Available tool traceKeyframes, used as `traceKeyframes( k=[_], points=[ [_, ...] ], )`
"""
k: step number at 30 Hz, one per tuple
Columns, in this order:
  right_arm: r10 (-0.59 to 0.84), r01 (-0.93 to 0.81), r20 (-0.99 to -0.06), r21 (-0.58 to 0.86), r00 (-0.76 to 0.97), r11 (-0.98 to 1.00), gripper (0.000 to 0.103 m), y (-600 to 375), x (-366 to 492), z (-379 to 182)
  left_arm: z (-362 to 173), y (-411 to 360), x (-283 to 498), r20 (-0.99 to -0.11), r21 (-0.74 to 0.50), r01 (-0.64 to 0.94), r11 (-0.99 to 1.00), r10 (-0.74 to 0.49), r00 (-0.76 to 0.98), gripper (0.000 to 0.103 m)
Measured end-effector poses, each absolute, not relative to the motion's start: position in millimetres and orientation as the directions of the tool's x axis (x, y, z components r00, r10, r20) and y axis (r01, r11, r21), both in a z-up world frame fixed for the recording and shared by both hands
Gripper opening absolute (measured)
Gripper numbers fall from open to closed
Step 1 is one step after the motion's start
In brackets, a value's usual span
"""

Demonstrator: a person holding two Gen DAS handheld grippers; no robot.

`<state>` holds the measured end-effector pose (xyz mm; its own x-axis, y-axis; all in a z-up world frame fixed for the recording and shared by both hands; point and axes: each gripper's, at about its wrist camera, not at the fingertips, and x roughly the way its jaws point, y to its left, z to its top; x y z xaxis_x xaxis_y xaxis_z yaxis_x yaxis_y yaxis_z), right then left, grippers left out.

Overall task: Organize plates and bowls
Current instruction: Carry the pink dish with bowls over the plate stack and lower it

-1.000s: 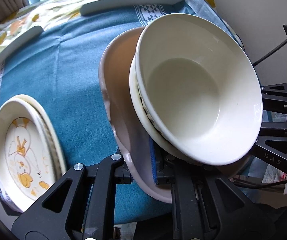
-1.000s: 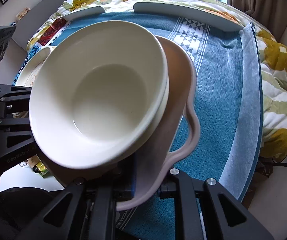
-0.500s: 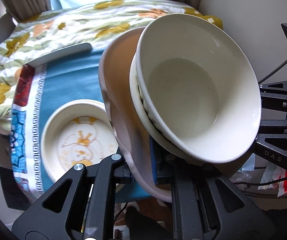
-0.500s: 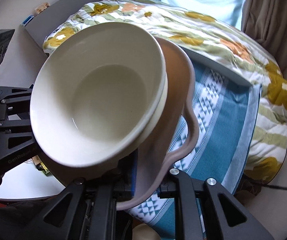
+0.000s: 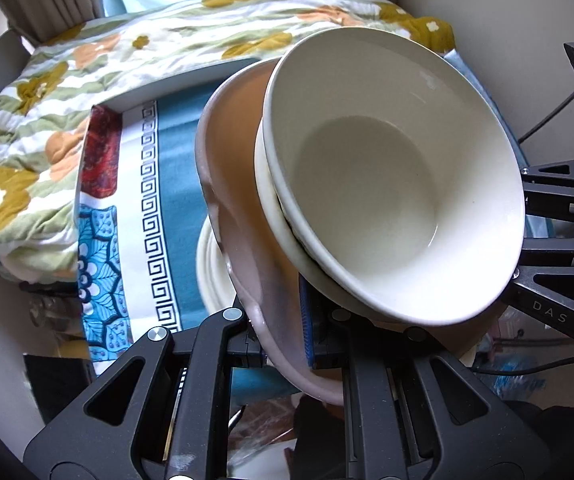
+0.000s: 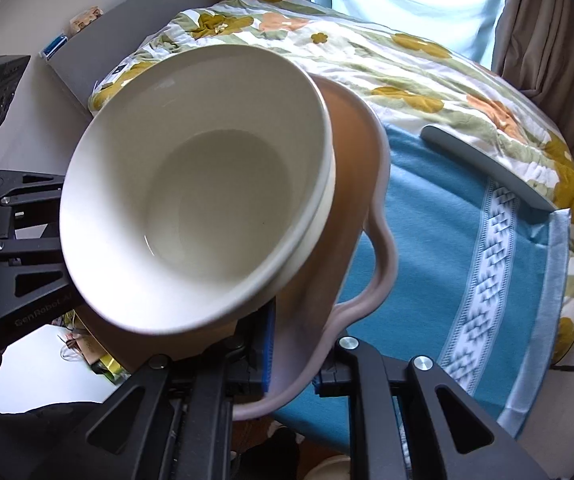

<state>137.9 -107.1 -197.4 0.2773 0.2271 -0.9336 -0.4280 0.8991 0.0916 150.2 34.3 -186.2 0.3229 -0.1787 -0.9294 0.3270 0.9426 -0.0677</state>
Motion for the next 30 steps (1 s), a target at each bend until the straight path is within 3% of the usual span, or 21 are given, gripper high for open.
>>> traceKeyframes(
  k=[12, 30],
  points=[
    [0.179, -0.308, -0.962, 0.110, 0.207, 0.945, 0.013, -73.7, 134.6, -252.8, -254.9, 56.1, 163.4, -0.949, -0.142, 0.370, 0.918, -0.232, 0.213, 0.010],
    [0.167, -0.215, -0.959, 0.118, 0.228, 0.970, 0.013, -81.6, 130.4, -266.4, -268.6, 49.6, 164.4, -0.940, -0.139, 0.402, 0.905, -0.248, 0.235, 0.010]
  ],
)
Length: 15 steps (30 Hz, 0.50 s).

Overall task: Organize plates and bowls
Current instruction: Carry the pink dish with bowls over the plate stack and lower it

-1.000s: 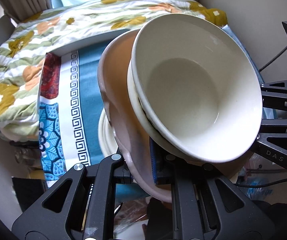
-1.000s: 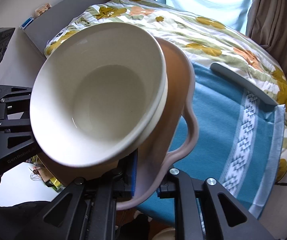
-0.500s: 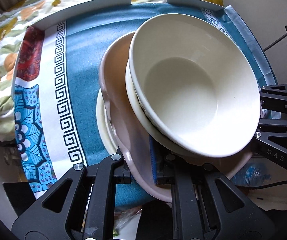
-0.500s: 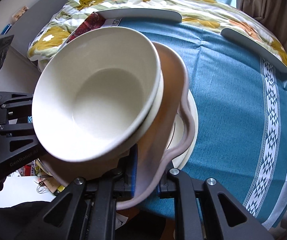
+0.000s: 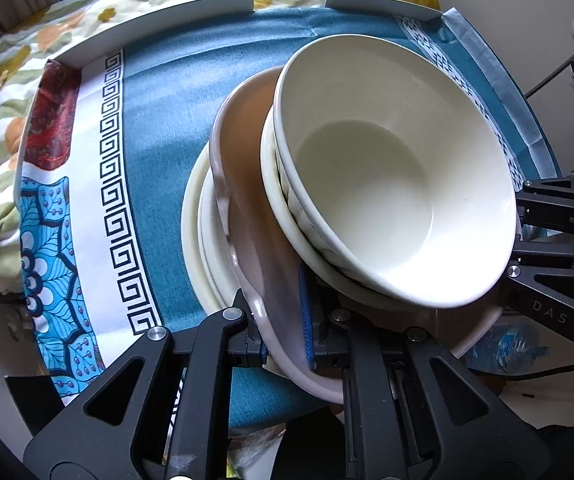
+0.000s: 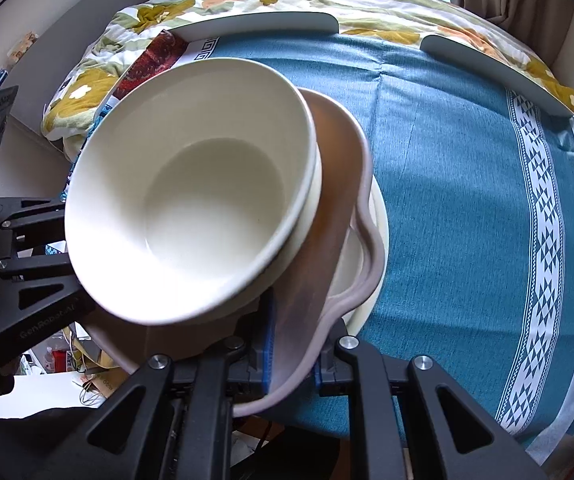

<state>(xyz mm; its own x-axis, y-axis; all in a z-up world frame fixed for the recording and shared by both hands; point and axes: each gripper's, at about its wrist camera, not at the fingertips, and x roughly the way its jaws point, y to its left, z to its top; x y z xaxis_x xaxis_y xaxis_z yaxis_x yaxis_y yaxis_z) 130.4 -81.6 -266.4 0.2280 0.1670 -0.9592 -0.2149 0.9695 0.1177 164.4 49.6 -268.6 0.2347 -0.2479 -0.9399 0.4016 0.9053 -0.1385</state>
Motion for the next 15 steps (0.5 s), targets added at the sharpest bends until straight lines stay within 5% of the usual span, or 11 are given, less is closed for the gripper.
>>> traceKeyframes(
  k=[15],
  points=[
    [0.166, -0.146, -0.961, 0.135, 0.223, 0.980, 0.014, -88.9, 129.9, -258.9, -255.9, 53.9, 169.8, -0.952, -0.102, 0.382, 0.918, -0.203, 0.232, 0.012]
  ],
)
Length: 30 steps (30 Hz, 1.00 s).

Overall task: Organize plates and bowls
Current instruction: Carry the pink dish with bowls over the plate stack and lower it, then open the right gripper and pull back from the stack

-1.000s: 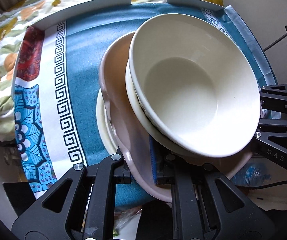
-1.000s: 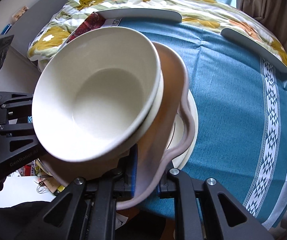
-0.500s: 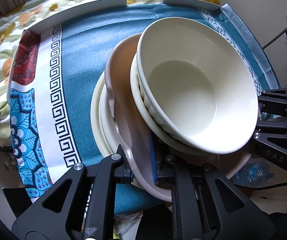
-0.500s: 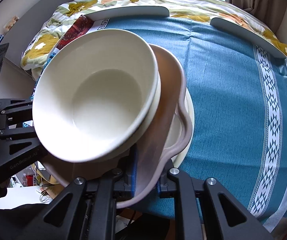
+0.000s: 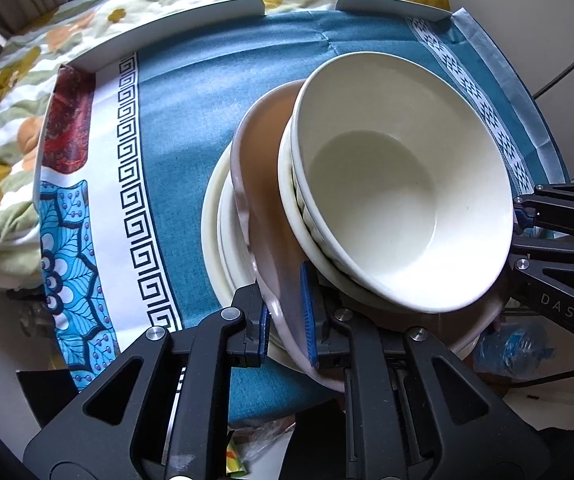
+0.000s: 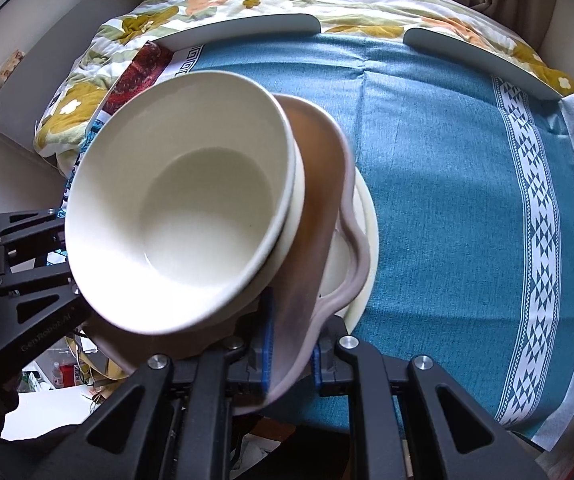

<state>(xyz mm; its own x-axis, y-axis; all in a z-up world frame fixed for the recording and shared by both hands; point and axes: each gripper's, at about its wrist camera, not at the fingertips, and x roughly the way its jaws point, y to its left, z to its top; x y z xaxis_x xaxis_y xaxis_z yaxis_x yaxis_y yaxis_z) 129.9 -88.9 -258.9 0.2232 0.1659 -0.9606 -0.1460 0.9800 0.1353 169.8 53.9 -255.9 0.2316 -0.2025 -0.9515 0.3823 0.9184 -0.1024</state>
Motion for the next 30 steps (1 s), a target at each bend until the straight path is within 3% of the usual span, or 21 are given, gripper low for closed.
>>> traceKeyframes(
  k=[15, 20, 24, 26, 27, 28, 29, 30],
  points=[
    [0.226, -0.039, -0.927, 0.225, 0.301, 0.974, 0.014, -112.9, 99.3, -207.9, -205.6, 67.8, 123.9, -0.934, -0.085, 0.321, 0.943, -0.187, 0.303, 0.014],
    [0.274, -0.092, -0.891, 0.259, 0.361, 0.962, 0.014, -116.8, 76.2, -175.9, -153.9, 68.4, 86.8, -0.884, -0.109, 0.280, 0.954, -0.221, 0.411, 0.014],
    [0.264, -0.135, -0.848, 0.227, 0.459, 0.964, 0.014, -120.0, 55.6, -127.4, -91.8, 61.2, 58.4, -0.794, -0.100, 0.274, 0.956, -0.242, 0.557, 0.015],
    [0.247, -0.153, -0.816, 0.195, 0.523, 0.969, 0.014, -123.3, 44.7, -97.6, -62.0, 60.5, 45.8, -0.732, -0.103, 0.259, 0.960, -0.250, 0.634, 0.027],
    [0.235, -0.159, -0.799, 0.176, 0.553, 0.971, 0.014, -125.1, 40.4, -84.1, -48.5, 60.5, 40.0, -0.698, -0.108, 0.249, 0.962, -0.252, 0.670, 0.053],
    [0.224, -0.161, -0.778, 0.158, 0.587, 0.974, 0.021, -127.4, 34.8, -70.1, -35.5, 61.0, 33.2, -0.660, -0.108, 0.237, 0.966, -0.247, 0.709, 0.084],
    [0.214, -0.157, -0.754, 0.148, 0.621, 0.976, 0.028, -129.7, 28.9, -56.1, -21.9, 61.3, 25.8, -0.611, -0.102, 0.223, 0.969, -0.238, 0.755, 0.094],
    [0.210, -0.150, -0.728, 0.147, 0.652, 0.978, 0.049, -133.6, 24.0, -44.4, -10.1, 61.9, 17.2, -0.559, -0.095, 0.217, 0.972, -0.232, 0.796, 0.101]
  ],
)
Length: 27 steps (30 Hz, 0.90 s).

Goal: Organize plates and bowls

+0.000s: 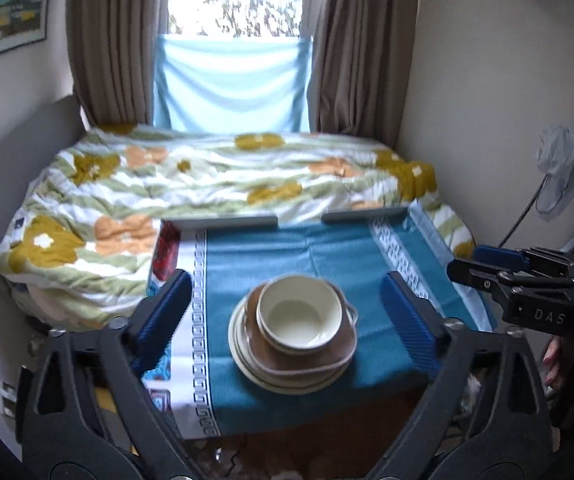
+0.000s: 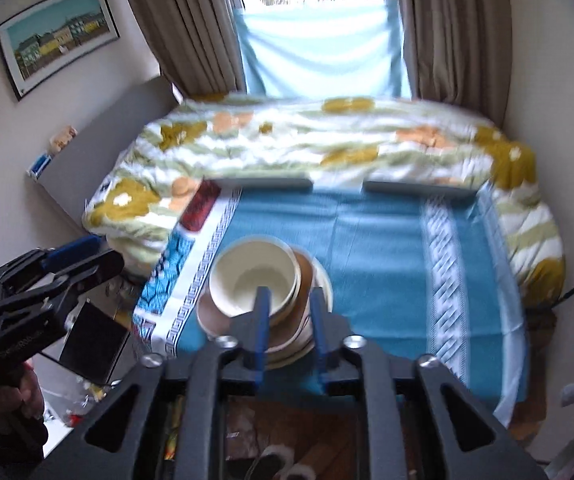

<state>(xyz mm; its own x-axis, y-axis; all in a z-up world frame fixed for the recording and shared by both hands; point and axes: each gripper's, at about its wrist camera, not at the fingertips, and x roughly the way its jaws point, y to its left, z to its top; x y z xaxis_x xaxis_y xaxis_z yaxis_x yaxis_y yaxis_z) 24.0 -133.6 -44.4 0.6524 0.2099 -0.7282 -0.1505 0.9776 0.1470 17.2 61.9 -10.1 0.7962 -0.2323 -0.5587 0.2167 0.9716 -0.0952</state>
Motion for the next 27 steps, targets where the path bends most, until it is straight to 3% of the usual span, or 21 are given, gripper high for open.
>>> traceKeyframes(
  k=[1, 3, 4, 8, 10, 15, 27],
  points=[
    [0.209, -0.146, -0.703, 0.150, 0.679, 0.978, 0.071, -137.8, 19.7, -34.6, 0.3, 62.0, 10.4, -0.516, -0.090, 0.214, 0.973, -0.230, 0.825, 0.102],
    [0.202, -0.136, -0.656, 0.151, 0.728, 0.979, 0.091, -145.3, 11.2, -17.6, 15.2, 61.8, 2.6, -0.467, -0.084, 0.195, 0.977, -0.211, 0.859, 0.102],
    [0.189, -0.125, -0.635, 0.145, 0.750, 0.982, 0.093, -147.7, 6.4, -11.2, 20.2, 61.8, -0.2, -0.450, -0.081, 0.179, 0.980, -0.196, 0.871, 0.103],
    [0.113, -0.071, -0.590, 0.094, 0.800, 0.993, 0.095, -150.2, -6.1, 3.6, 29.5, 61.3, -8.4, -0.403, -0.077, 0.140, 0.987, -0.160, 0.901, 0.103],
    [0.068, -0.043, -0.557, 0.058, 0.828, 0.997, 0.102, -149.8, -12.7, 9.3, 29.6, 60.1, -11.9, -0.390, -0.080, 0.146, 0.986, -0.166, 0.906, 0.103],
    [-0.027, 0.012, -0.464, -0.036, 0.886, 0.999, 0.102, -144.8, -28.2, 13.1, 25.5, 53.5, -19.8, -0.365, -0.053, 0.142, 0.989, -0.151, 0.919, 0.103],
    [-0.050, 0.047, -0.469, -0.019, 0.882, 0.999, 0.102, -150.3, -26.9, 5.2, 20.7, 43.4, -21.5, -0.337, -0.020, 0.128, 0.992, -0.128, 0.933, 0.103]
  ],
)
